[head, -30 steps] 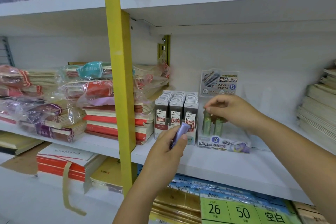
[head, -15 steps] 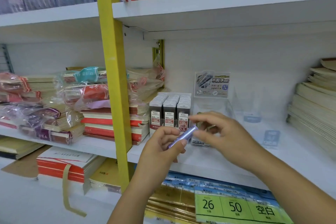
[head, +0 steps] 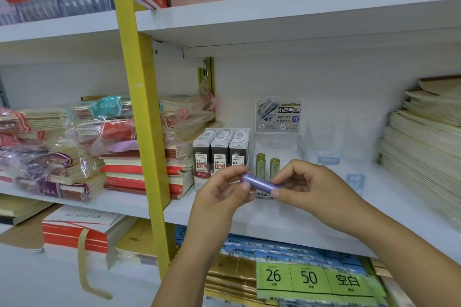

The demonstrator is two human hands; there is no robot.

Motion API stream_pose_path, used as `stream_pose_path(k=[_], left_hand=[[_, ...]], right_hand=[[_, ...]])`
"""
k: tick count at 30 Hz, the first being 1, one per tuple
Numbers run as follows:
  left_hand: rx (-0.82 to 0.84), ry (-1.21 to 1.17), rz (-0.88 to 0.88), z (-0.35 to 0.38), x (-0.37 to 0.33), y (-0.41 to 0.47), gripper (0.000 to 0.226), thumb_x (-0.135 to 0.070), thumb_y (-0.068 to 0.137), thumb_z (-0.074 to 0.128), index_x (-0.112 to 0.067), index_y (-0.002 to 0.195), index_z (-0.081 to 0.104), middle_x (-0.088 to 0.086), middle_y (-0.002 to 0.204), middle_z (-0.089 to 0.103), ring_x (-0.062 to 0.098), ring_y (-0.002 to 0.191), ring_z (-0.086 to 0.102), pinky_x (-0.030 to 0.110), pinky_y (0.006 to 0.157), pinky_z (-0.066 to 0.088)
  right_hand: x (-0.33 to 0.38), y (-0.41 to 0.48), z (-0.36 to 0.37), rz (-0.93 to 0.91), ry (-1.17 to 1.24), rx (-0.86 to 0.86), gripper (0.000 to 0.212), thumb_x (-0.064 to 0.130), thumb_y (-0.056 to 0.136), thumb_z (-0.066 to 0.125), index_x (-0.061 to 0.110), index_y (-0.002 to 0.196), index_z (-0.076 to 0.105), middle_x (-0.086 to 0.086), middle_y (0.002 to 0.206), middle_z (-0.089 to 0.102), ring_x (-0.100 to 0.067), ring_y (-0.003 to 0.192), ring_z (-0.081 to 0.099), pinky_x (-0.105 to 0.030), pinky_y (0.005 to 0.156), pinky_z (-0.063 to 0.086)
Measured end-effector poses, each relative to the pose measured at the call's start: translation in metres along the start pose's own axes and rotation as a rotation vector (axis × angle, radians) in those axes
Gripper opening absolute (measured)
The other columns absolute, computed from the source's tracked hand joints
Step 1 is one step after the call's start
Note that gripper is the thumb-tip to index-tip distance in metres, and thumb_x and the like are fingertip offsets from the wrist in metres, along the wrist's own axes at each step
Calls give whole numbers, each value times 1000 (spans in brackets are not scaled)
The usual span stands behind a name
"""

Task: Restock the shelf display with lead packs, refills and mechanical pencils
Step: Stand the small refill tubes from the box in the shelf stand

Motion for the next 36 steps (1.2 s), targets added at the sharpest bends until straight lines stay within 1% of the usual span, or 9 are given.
stream_pose_path(k=[3,7,10,14,17,19,25,30,36], left_hand=[[73,44,12,8,0,3,30,-6,91,66,-31,102,76,-1,105,76,17,100,71,23,83,57],[79,278,80,16,2,6,37,-12,93,67,-42,114,69,-16,116,71,1,107,65,15,88,52],[67,810,277,24,2,2,39,-29,98,61,-44,133,55,-31,134,51,-19,123,39,1,103,27],[175,1115,402,38,15,-3,43,-32,103,46,-31,146,45,-18,152,39,-2,141,24,9,112,4],[197,1173,409,38,23,-3,48,-38,103,40,-31,150,38,-16,157,33,4,146,21,15,114,3],[192,1185,407,36,25,-3,48,-40,103,40,-31,150,39,-16,156,36,4,144,25,13,111,3],[178,1189,399,32,28,-1,47,-43,102,42,-33,148,41,-19,152,40,0,140,26,10,108,4],[177,1183,396,30,29,0,48,-44,102,43,-34,149,40,-20,151,40,-4,138,22,2,103,-3],[182,1184,410,30,31,0,48,-43,101,44,-34,148,40,-20,151,40,-2,139,24,10,108,4]], right_hand=[[-4,1,1,38,56,54,11,27,78,75,24,87,69,3,86,74,-14,82,70,-18,72,53],[-12,2,1,82,66,114,40,15,86,70,37,117,56,3,92,73,-13,88,71,-28,83,55],[-10,5,-18,9,96,-55,50,14,91,62,50,123,49,-1,94,69,-16,93,70,-45,89,54],[-7,7,-40,-128,38,-302,46,11,93,59,50,115,50,3,102,66,-14,96,69,-42,90,52],[-12,8,-36,-166,-120,-339,55,9,91,61,59,103,44,26,98,63,4,91,65,-12,78,48],[-18,10,-28,-147,-222,-295,60,8,90,60,64,99,40,29,94,62,9,87,63,-4,69,45],[-27,14,-23,-121,-297,-270,63,10,91,60,67,100,38,19,82,65,3,71,63,-4,49,40],[-28,16,-21,-122,-302,-299,58,13,91,63,65,101,38,16,82,63,0,70,65,-10,53,47],[-32,17,-17,-95,-351,-305,50,17,90,65,61,98,40,10,83,63,0,72,64,-19,55,53]])
Point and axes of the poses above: each hand's wrist, its own y-axis towards the middle knuckle, its own z-axis out of the palm, x = y × z, the point moved 6 cm from there along y, towards the middle knuckle
